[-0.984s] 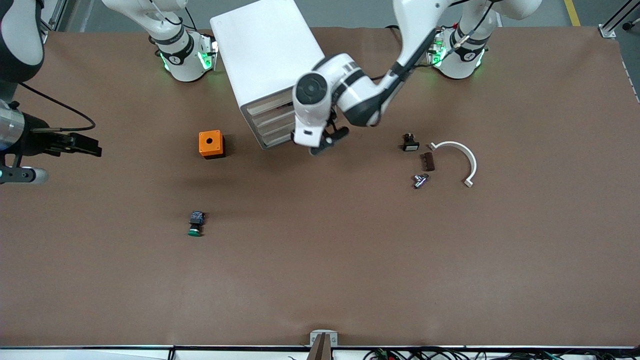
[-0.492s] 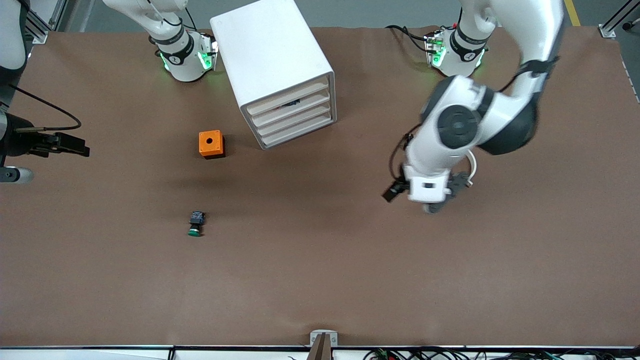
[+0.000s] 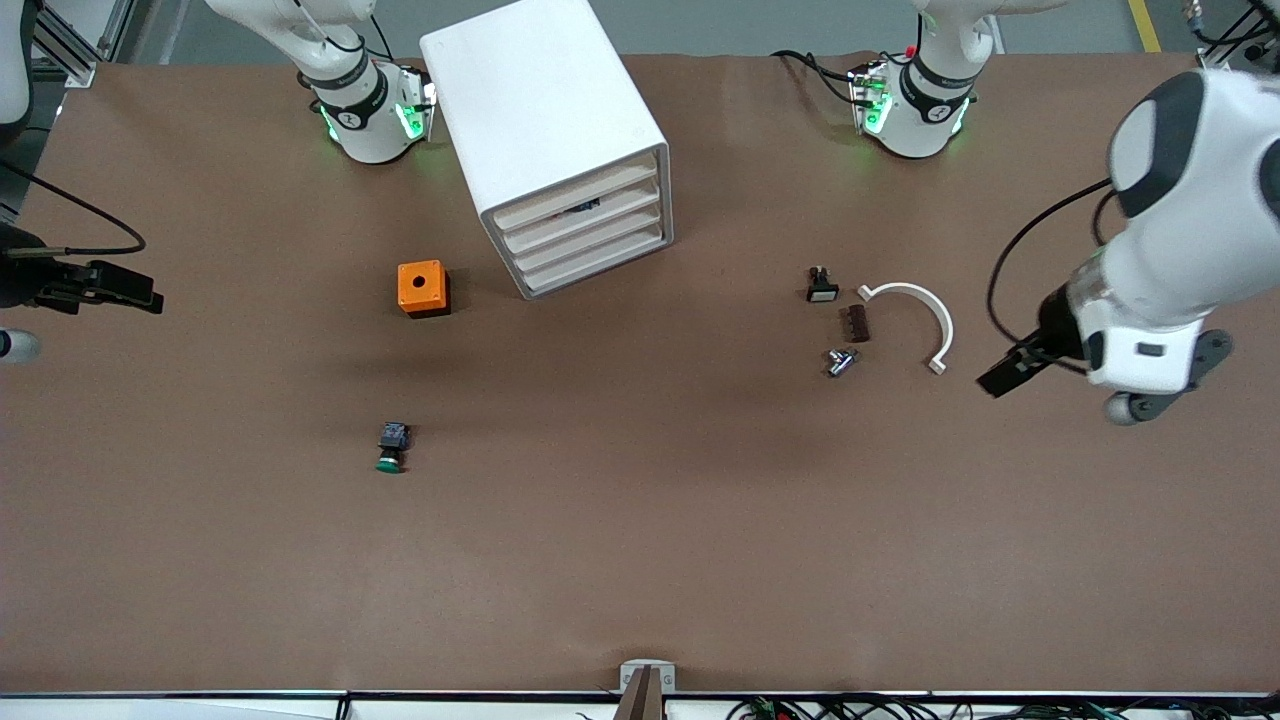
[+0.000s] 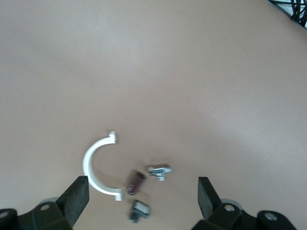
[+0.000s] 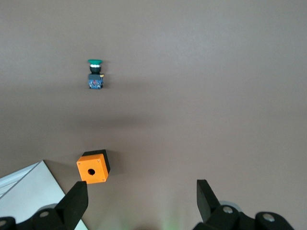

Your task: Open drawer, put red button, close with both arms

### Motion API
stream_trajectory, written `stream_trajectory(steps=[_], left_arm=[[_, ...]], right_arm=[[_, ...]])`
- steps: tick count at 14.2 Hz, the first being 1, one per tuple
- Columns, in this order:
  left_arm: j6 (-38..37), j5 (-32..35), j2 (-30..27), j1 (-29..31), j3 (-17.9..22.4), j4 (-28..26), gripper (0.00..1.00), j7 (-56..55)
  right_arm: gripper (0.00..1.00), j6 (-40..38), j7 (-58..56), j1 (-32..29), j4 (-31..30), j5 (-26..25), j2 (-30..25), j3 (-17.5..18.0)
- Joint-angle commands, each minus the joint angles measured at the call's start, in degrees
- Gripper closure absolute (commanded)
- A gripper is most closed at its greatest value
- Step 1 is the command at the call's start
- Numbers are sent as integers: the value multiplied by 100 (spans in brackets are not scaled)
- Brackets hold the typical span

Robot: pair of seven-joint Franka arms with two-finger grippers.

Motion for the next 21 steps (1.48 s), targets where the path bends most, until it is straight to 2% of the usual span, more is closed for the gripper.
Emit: stream_trajectory(steps=[1,2,3,5,6,11,15,21], left_arm=[[-361,83,-513,280,-65,-138,0,1156],[-432,74,-610,307,-39,-147,0,1526],[-450,74,-733,237,205,-173,0,1904],[-686,74,-944,-314,898,-200,0,2652],[-774,74,-1041,-422,1093,-200,0,2881],[-1004,74,-1585,-431,1113,-471,0,3411],[-1012,-5,-1964,-431,1060,-806,0,3472],[-1021,-14,-1965,-432,928,-806,0,3490]], right_arm=[[0,-1,-57,-147,-169,-20,-90,83],[0,-10,-57,-147,-178,-11,-99,83],[0,-45,-57,-147,-178,6,-133,83],[0,-54,-57,-51,-222,41,-387,135],[0,-45,-49,89,-222,41,-441,135],[0,-28,-57,266,-239,50,-617,135],[0,156,-84,310,-608,41,-951,135],[0,393,-470,108,-951,33,-1153,83]])
